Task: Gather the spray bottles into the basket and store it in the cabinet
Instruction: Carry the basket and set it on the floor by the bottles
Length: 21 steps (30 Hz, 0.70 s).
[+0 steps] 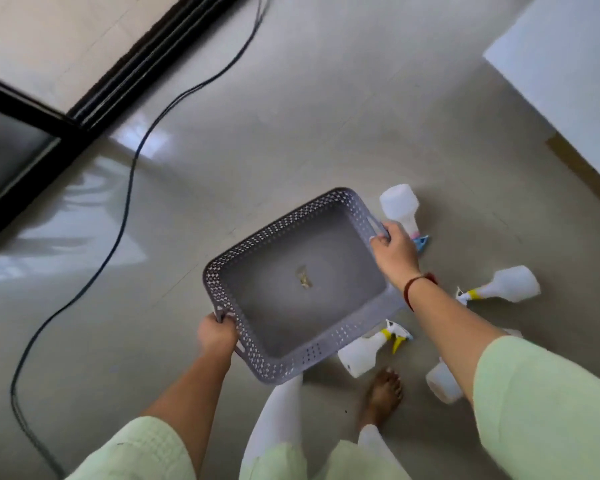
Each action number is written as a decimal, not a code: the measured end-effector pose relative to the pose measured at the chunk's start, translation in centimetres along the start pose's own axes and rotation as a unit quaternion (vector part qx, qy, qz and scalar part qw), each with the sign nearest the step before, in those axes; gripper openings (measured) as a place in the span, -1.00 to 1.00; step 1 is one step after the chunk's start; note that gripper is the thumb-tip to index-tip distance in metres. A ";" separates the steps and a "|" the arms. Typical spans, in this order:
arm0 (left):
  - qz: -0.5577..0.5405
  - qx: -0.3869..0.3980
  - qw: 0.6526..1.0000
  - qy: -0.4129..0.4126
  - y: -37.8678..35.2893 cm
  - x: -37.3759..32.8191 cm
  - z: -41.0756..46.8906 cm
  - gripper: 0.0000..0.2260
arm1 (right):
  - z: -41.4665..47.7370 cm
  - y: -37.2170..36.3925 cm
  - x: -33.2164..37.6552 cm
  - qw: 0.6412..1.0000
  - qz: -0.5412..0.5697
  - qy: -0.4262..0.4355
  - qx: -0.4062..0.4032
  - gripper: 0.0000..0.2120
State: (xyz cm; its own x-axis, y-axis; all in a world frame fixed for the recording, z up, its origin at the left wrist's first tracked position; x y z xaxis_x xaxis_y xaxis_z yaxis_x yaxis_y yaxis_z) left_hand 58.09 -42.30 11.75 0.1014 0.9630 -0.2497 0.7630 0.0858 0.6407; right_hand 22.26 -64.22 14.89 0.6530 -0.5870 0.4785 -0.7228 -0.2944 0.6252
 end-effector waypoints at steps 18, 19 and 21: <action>-0.339 -0.063 0.924 0.162 -11.3 9.0 13.1 -0.82 | 14.8 -21.4 9.1 0.960 -0.132 0.167 0.179 -0.77; -0.336 -0.059 0.926 0.163 -11.9 9.1 13.6 -0.77 | 15.3 -21.7 8.6 0.960 -0.135 0.166 0.179 -0.77; -0.329 -0.045 0.930 0.158 -12.7 9.2 14.6 -0.75 | 16.1 -22.0 7.7 0.962 -0.133 0.161 0.176 -0.74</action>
State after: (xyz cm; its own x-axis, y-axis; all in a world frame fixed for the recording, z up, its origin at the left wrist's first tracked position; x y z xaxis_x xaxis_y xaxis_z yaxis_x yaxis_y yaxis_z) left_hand 58.67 -38.28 -9.28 -0.5716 0.7202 -0.3932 0.5353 0.6905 0.4866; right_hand 39.54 -74.47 -5.09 0.8210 -0.2085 0.5315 -0.5149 -0.6726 0.5316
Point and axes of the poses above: each hand's wrist, its own z-axis towards the middle knuckle, its own y-axis out of the back of the hand, x = y × z, the point moved 10 cm from there along z, towards the middle knuckle, and after that the axes turned 4 degrees about -y, right-handed, at the moved point
